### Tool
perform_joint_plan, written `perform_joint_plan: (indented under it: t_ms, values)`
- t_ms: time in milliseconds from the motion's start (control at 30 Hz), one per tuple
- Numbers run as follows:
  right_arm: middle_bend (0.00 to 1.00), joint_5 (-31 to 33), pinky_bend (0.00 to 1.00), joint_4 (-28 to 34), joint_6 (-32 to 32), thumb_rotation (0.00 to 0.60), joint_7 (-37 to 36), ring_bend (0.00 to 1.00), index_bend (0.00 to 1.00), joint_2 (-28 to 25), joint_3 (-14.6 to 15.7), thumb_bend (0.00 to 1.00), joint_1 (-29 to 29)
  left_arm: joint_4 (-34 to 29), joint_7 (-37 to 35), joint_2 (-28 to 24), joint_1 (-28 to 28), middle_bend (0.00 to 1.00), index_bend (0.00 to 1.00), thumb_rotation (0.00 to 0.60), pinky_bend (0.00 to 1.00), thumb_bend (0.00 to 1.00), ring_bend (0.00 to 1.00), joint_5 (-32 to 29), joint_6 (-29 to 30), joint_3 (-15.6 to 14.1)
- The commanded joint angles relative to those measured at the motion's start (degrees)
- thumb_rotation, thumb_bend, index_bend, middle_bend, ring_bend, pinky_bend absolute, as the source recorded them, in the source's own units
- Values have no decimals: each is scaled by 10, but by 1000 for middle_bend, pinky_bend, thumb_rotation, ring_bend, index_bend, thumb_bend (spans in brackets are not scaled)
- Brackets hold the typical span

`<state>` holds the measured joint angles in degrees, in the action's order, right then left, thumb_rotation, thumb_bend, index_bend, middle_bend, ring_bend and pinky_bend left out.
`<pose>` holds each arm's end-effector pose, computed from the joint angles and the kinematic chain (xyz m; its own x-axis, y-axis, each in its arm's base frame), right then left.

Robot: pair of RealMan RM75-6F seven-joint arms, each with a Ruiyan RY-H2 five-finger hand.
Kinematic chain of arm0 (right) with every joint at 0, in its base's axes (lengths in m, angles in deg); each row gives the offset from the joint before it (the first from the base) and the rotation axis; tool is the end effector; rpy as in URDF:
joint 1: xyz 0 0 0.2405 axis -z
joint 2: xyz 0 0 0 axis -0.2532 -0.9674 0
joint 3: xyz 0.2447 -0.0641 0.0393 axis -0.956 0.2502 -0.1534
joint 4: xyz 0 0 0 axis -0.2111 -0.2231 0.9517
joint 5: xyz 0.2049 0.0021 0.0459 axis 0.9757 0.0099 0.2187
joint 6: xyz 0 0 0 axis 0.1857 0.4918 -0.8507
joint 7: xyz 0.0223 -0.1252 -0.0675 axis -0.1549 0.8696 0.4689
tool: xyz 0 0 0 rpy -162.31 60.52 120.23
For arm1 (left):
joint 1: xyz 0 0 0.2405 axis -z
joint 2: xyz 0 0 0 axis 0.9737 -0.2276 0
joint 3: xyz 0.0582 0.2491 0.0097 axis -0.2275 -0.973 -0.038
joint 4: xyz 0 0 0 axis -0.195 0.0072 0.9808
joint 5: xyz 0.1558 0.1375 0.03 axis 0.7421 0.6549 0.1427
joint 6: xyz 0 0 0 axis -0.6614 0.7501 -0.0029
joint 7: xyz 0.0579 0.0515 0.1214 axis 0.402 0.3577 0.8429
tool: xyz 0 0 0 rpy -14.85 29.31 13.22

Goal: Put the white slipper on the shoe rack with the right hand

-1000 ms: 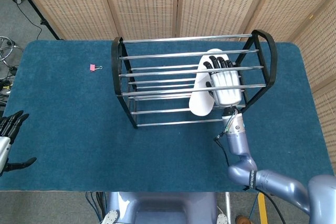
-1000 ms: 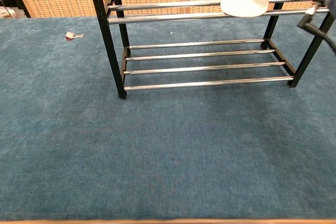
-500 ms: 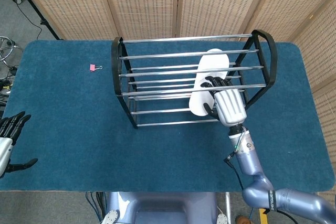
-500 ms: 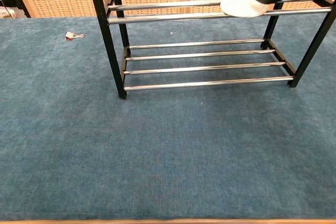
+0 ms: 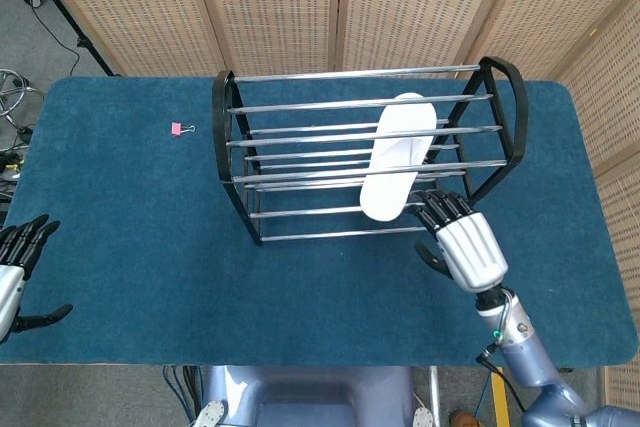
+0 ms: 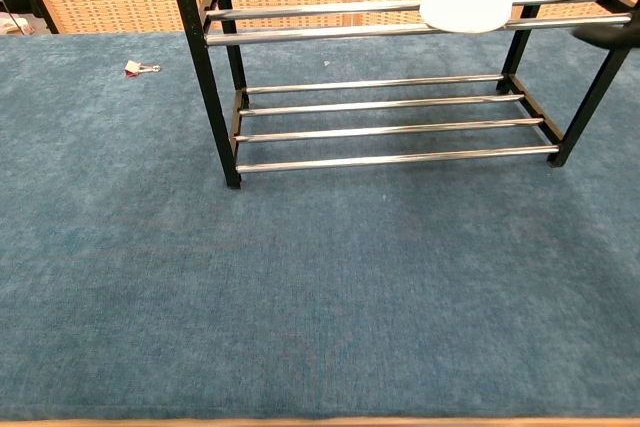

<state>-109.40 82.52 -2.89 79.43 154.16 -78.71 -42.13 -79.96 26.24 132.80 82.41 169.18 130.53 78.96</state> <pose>-0.1656 -0.2657 0.1050 0.3621 0.1885 0.9129 -0.7801 -0.4748 0.4074 -0.2502 0.1672 0.2055 0.3647 0.1183 0.9236 0.9311 -0.0389 -0.3627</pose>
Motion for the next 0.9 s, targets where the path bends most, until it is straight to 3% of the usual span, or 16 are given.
perform_joint_plan:
  t_ms: [33,267,433,600,733,900]
  values:
    - [242,-71,248,-67,48,600,-54,232,278,-30,48,310,38,-1,3,1,-1,0,0,600,0,0,0,3,2,-1]
    - [198,-152,175,-239,117,600,-166,188,259,-42,93,308,72,-6,23,7,-4,0,0,600,0,0,0,12,4,-6]
    - [95,-116,85,-340,148,600,-197,95,180,-26,97,182,124,-9,41,14,-5,0,0,600,0,0,0,16,5,-8]
    - [0,-24,11,-293,125,600,-233,2,10,-32,92,136,186,-4,64,21,-5,0,0,600,0,0,0,27,8,-9]
    - [0,12,0,-243,126,600,-241,0,0,-43,80,9,210,-2,68,24,-6,0,0,600,0,0,0,34,12,-10]
    - [0,34,0,-186,134,600,-231,0,0,-56,60,0,227,-1,59,23,-9,0,0,600,0,0,0,40,18,-12]
